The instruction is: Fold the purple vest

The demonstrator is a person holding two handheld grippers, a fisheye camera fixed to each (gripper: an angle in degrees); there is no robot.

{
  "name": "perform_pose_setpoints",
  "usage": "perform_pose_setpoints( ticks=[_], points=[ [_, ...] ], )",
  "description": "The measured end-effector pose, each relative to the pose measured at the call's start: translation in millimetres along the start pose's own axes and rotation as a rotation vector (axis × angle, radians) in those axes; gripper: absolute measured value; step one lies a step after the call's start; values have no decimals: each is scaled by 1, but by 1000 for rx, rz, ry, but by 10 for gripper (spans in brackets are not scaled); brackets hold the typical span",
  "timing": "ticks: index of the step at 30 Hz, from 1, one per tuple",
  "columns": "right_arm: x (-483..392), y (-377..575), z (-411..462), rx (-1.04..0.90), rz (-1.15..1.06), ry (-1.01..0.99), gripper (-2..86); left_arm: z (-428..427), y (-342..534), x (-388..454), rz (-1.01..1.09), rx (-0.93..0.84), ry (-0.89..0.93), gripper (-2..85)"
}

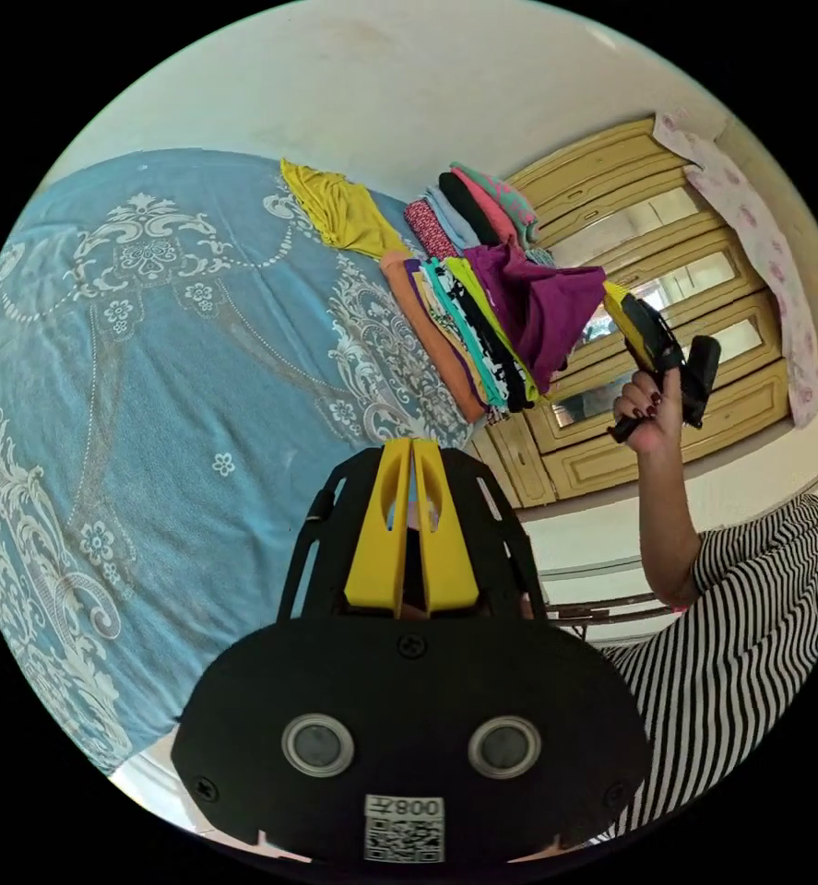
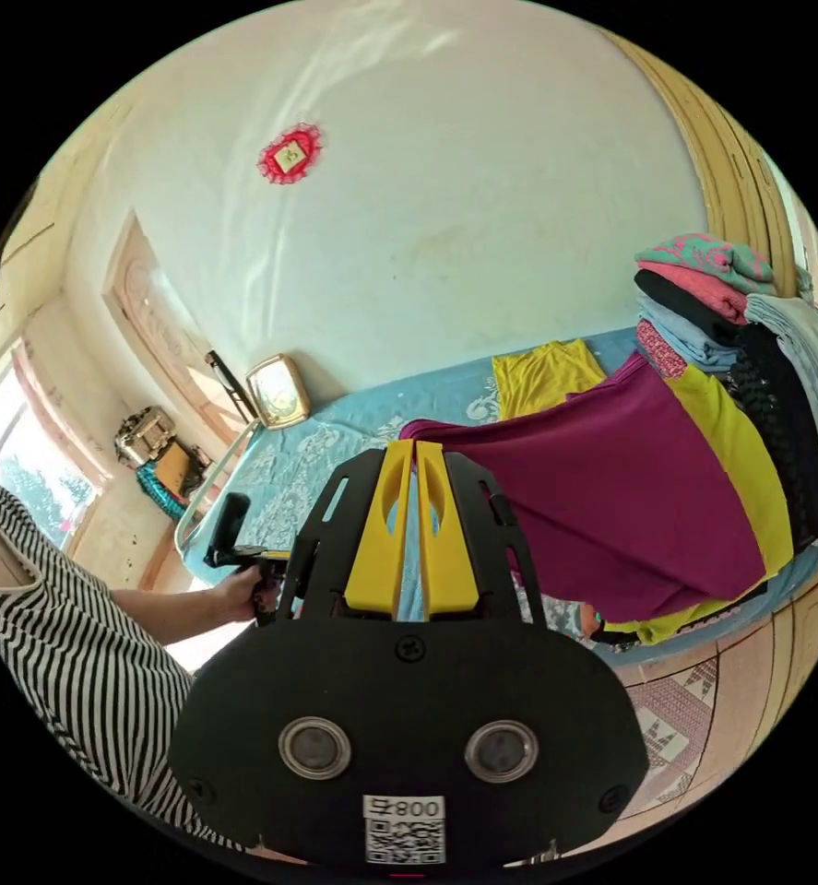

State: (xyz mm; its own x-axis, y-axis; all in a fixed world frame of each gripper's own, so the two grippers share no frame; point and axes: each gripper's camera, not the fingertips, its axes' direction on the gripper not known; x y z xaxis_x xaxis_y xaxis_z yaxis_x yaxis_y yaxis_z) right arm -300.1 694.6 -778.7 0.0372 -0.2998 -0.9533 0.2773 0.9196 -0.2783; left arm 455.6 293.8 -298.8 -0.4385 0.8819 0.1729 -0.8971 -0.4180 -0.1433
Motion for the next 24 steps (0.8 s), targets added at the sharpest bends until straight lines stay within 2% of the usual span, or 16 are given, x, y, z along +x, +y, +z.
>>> perform_pose_setpoints(
  ticks=[3, 9, 15, 24],
  points=[
    [-5, 12, -49, 21, -24, -191, 2, -20, -11, 7, 18, 45, 103, 5],
    [0, 15, -156, 106, -89, -362, 2, -49, -9, 22, 68, 75, 149, 20],
    [14, 31, -228, 174, -96, -377, 2, -54, 10, 9, 23, 92, 233, 41],
    [49, 55, -257, 194, -30, -453, 1, -28, 46, -42, -98, -16, 281, 62]
  ],
)
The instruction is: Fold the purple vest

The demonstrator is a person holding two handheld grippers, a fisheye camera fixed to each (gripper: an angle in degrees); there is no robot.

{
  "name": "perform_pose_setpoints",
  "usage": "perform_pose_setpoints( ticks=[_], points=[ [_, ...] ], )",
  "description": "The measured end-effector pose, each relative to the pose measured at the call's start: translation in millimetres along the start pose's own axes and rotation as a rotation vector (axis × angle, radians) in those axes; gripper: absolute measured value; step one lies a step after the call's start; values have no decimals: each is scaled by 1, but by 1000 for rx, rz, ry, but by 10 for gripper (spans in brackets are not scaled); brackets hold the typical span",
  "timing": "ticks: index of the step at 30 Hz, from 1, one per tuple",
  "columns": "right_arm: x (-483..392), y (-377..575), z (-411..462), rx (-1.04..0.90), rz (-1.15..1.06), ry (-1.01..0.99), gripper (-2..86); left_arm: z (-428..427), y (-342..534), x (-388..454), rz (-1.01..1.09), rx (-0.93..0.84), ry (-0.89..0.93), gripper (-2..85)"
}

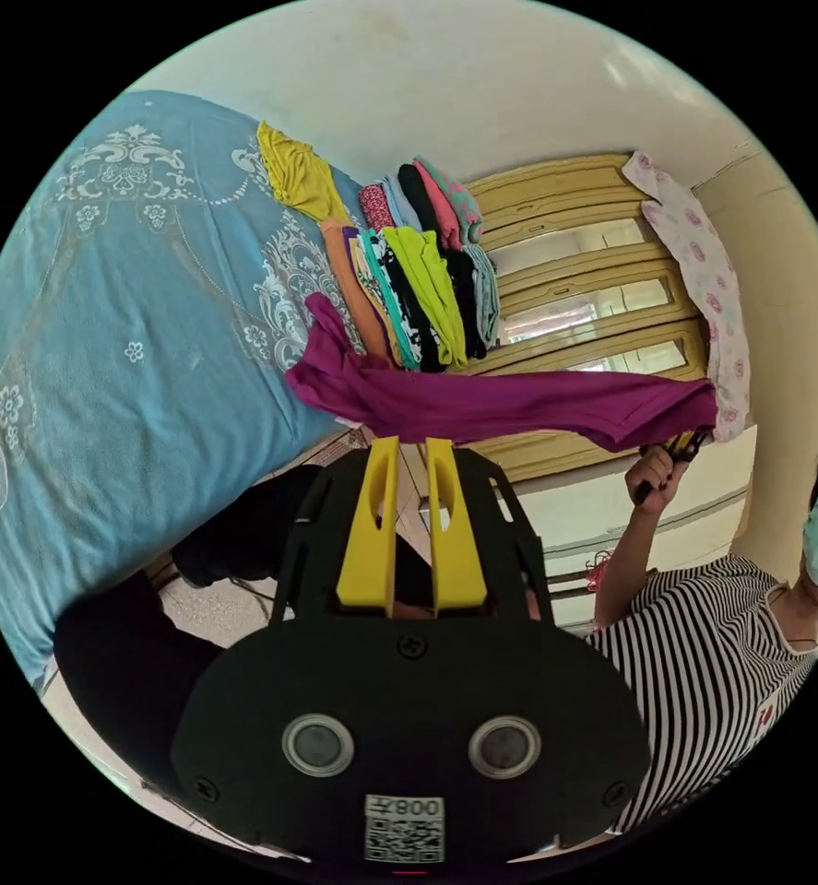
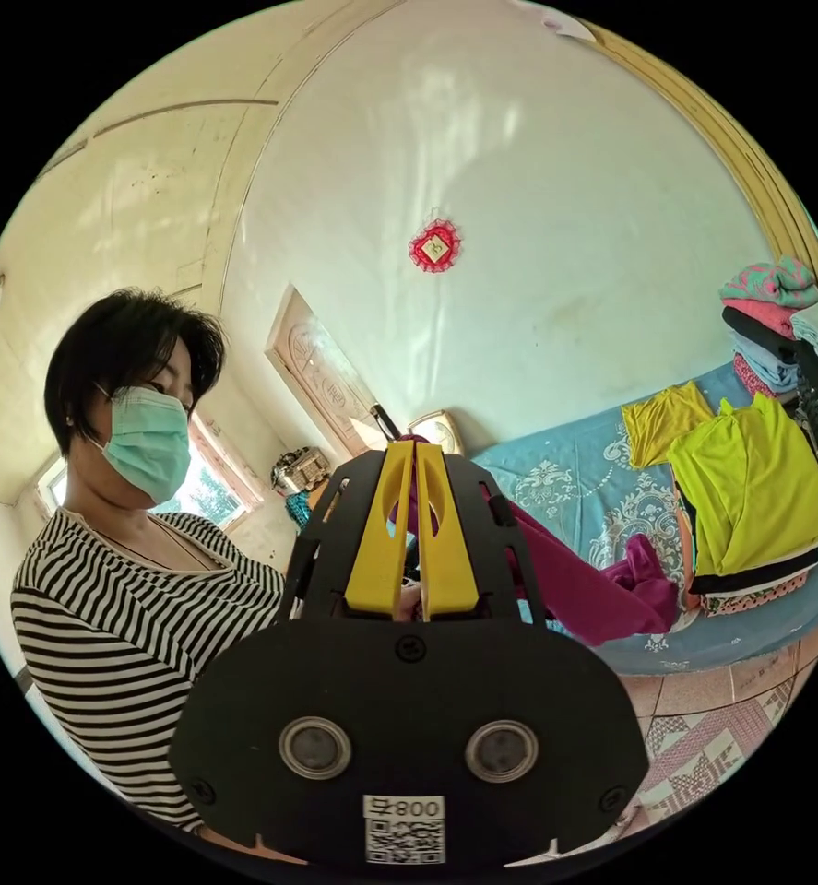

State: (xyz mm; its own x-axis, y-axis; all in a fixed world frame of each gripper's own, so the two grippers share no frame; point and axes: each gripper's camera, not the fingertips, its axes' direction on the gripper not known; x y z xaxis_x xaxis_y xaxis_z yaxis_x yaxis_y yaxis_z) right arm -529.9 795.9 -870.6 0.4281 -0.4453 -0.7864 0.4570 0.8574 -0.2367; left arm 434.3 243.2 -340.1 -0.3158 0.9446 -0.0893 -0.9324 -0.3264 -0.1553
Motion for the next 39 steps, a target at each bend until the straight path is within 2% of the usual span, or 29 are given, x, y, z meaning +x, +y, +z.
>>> perform_pose_setpoints(
  ticks=[2, 6, 12, 25, 28, 32, 35, 39],
  points=[
    [2, 0, -8, 9, 2, -2, 2, 9, -2, -17, -49, -11, 37, 68],
    [8, -3, -19, 8, 2, -2, 2, 39, -22, -55, -181, -8, 226, 79],
    [21, -6, -35, 20, 10, -14, 2, 59, -59, -88, -290, 22, 329, 81],
    [43, -11, -66, 57, 28, -21, 1, 38, -120, -101, -273, -20, 368, 15],
    [45, -14, -68, 57, 23, -29, 1, 19, -122, -102, -275, -6, 354, 22],
    [46, -15, -70, 57, 17, -50, 1, -11, -115, -119, -343, 1, 243, 86],
    [45, -15, -71, 55, 19, -56, 1, -19, -113, -132, -395, 9, 321, 96],
    [43, -14, -75, 56, 25, -59, 1, -29, -122, -124, -379, -23, 414, 55]
  ],
)
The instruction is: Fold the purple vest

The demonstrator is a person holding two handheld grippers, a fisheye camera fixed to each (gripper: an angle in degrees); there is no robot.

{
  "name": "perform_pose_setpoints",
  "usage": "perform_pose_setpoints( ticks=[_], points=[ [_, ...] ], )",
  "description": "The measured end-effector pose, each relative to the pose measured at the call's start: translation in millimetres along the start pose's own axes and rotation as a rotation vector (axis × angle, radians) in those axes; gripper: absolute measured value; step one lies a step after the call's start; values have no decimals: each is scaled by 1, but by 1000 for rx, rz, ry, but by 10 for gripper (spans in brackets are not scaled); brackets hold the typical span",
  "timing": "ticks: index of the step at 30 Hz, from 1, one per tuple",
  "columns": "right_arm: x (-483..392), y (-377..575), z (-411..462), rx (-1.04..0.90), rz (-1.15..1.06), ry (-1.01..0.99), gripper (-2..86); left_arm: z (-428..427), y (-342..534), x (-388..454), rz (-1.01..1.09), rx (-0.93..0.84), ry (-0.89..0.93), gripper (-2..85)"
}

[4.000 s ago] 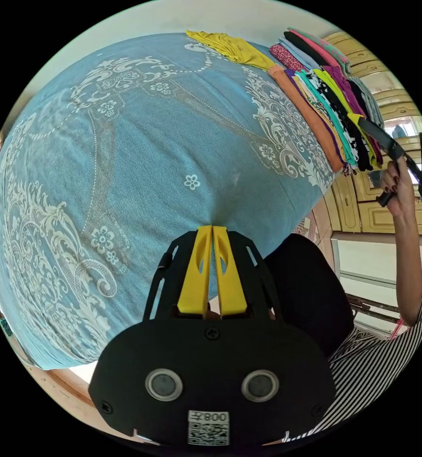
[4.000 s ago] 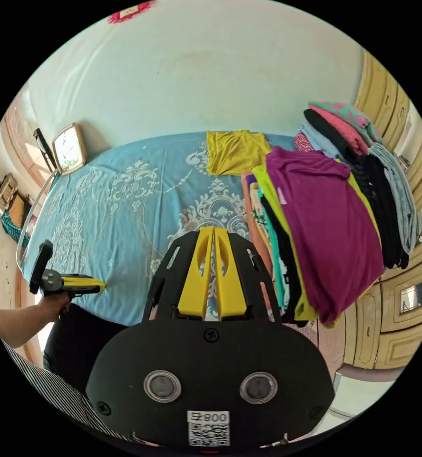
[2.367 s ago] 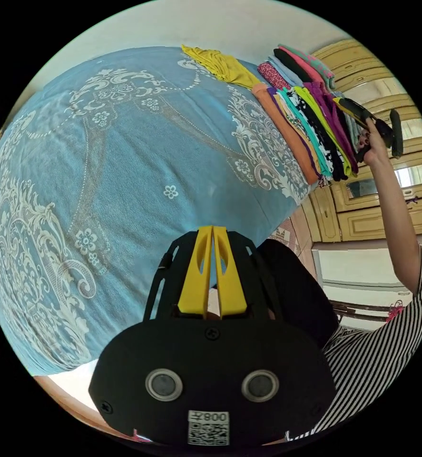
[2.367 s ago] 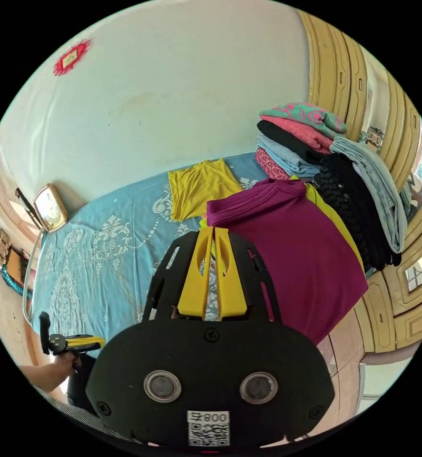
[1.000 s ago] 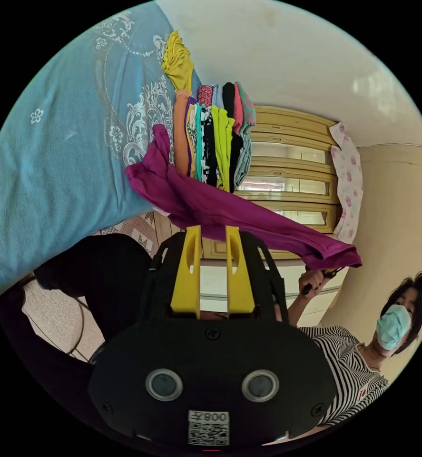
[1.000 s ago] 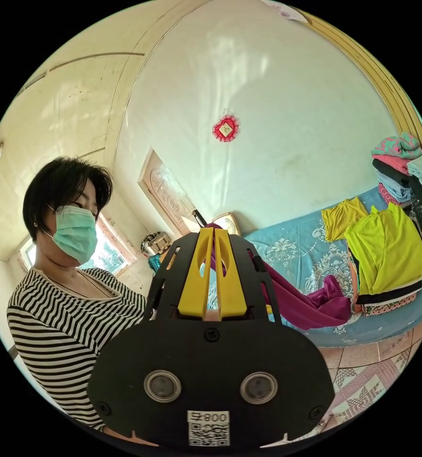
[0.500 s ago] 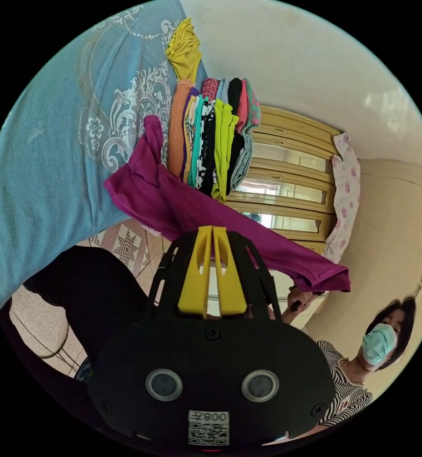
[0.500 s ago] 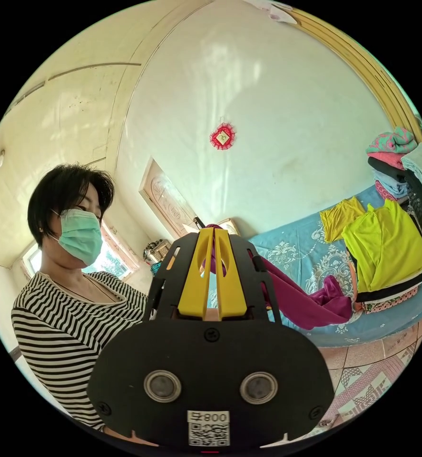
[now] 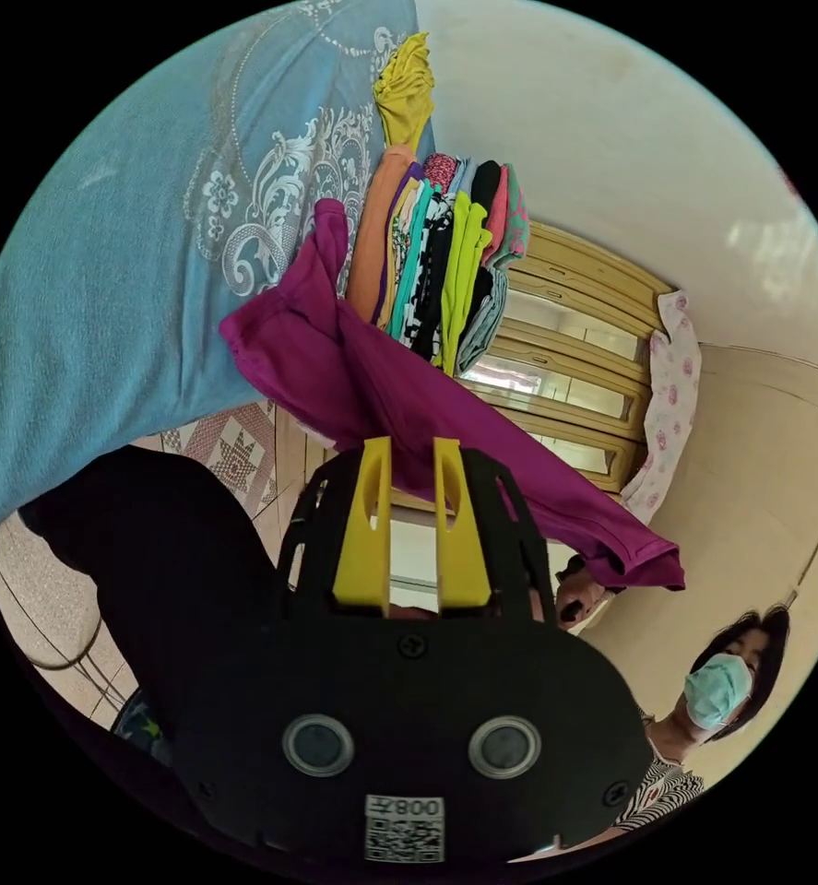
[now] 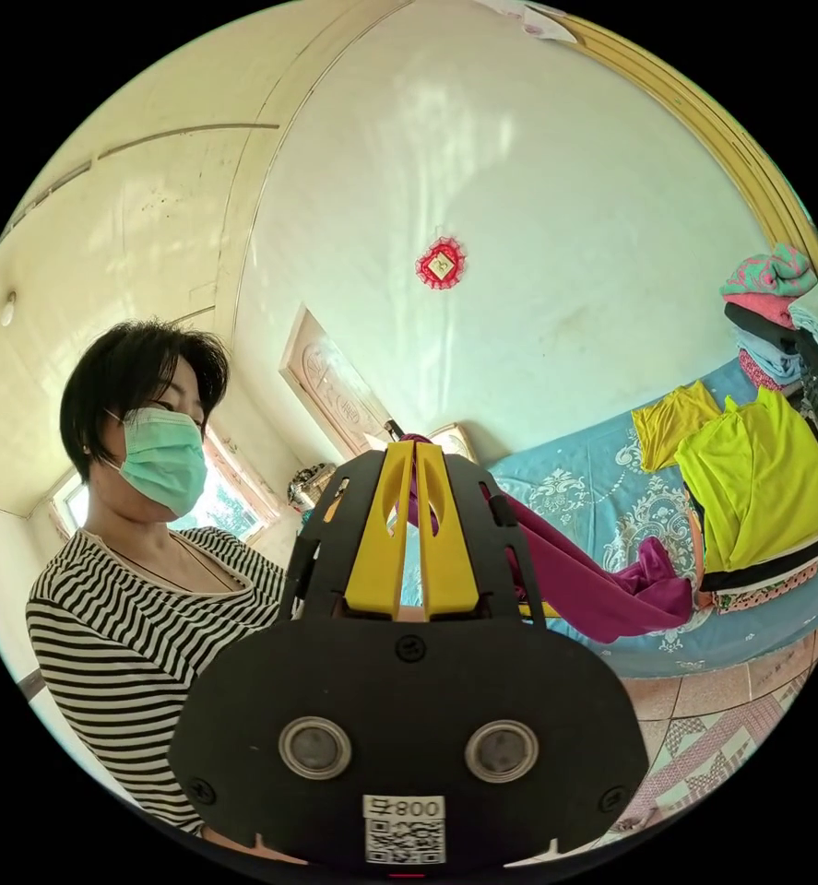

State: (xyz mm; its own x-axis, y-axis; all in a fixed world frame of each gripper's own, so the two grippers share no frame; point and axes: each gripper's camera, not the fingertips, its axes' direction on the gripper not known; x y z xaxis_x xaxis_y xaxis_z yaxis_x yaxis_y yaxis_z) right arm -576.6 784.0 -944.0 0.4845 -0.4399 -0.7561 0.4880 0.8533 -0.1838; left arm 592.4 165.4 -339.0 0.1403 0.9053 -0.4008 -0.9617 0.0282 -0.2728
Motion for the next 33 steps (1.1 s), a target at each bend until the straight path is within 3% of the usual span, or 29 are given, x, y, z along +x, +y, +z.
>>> perform_pose_setpoints(
  ticks=[5, 10, 20, 27, 33],
  points=[
    [-9, 2, -12, 17, -13, 14, 1, -50, 14, 40, 55, 38, 31, 26],
    [-23, 0, -28, 54, -53, 6, 2, -146, 55, 102, 140, 188, 211, 18],
    [-81, -8, -46, 165, -228, -90, 1, -414, 228, 338, 685, 478, 363, 14],
    [-128, 4, -42, 196, -340, -194, 1, -529, 417, 481, 1074, 587, 254, 15],
    [-160, 20, -40, 212, -407, -227, 1, -571, 567, 554, 1366, 668, 107, 15]
  ],
)
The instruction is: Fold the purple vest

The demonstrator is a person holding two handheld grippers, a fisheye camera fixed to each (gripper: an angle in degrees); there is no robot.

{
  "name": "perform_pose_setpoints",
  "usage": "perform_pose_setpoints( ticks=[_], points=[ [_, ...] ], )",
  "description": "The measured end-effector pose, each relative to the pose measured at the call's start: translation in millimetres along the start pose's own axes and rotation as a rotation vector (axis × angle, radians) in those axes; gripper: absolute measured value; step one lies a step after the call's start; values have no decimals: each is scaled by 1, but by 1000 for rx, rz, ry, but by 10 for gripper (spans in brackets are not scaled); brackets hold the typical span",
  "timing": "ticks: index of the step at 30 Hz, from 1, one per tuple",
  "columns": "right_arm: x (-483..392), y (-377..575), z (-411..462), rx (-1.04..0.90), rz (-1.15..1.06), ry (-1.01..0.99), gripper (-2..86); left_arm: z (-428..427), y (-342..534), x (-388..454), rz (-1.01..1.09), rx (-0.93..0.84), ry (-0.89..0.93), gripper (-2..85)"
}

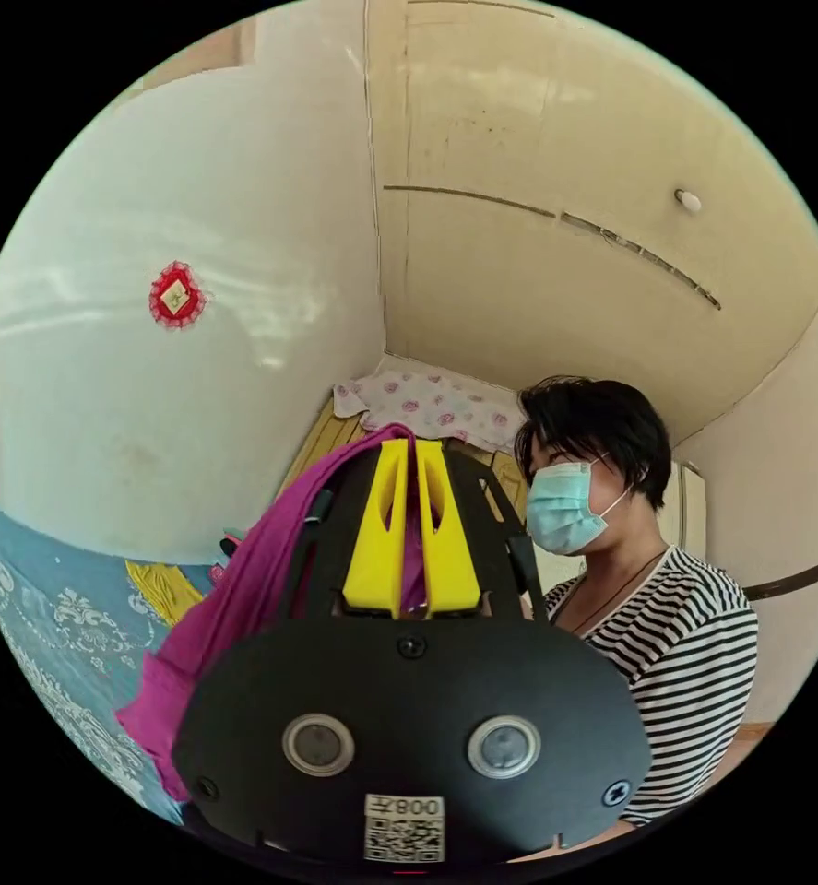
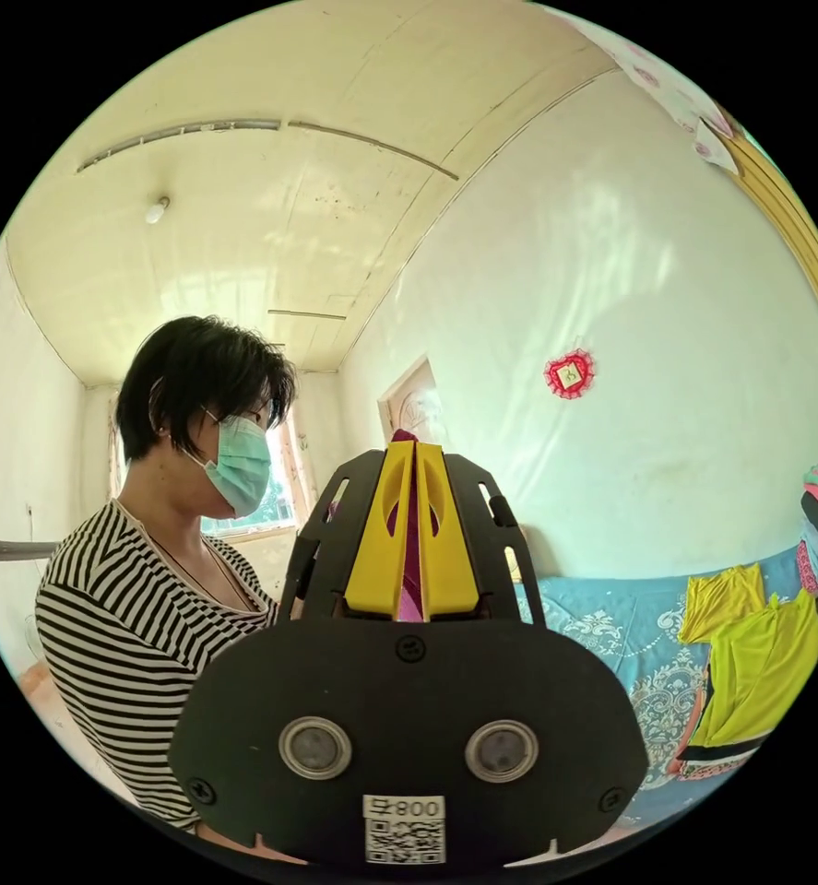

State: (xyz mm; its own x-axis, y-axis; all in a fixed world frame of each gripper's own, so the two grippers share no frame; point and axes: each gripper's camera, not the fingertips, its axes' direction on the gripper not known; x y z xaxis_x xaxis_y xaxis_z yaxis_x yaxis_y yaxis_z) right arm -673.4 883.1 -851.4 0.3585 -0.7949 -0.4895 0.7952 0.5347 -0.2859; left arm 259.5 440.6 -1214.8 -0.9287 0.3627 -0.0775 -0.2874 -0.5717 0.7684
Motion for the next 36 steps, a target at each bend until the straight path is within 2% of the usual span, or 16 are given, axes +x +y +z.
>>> perform_pose_setpoints(
  ticks=[9, 19, 28, 31, 36],
  points=[
    [-12, 17, 32, 4, -1, -49, 1, -51, -49, 130, 264, -58, -154, 15],
    [3, 30, 102, -19, 3, -28, 1, -80, -58, 144, 326, -66, -244, 15],
    [75, 41, 240, -148, 14, 124, 1, -91, -51, 40, 249, -67, -395, 16],
    [127, 50, 305, -215, 50, 176, 1, -89, -44, -35, 184, -95, -485, 17],
    [258, 90, 446, -411, 116, 340, 1, -87, -8, -231, -22, -203, -632, 21]
  ],
)
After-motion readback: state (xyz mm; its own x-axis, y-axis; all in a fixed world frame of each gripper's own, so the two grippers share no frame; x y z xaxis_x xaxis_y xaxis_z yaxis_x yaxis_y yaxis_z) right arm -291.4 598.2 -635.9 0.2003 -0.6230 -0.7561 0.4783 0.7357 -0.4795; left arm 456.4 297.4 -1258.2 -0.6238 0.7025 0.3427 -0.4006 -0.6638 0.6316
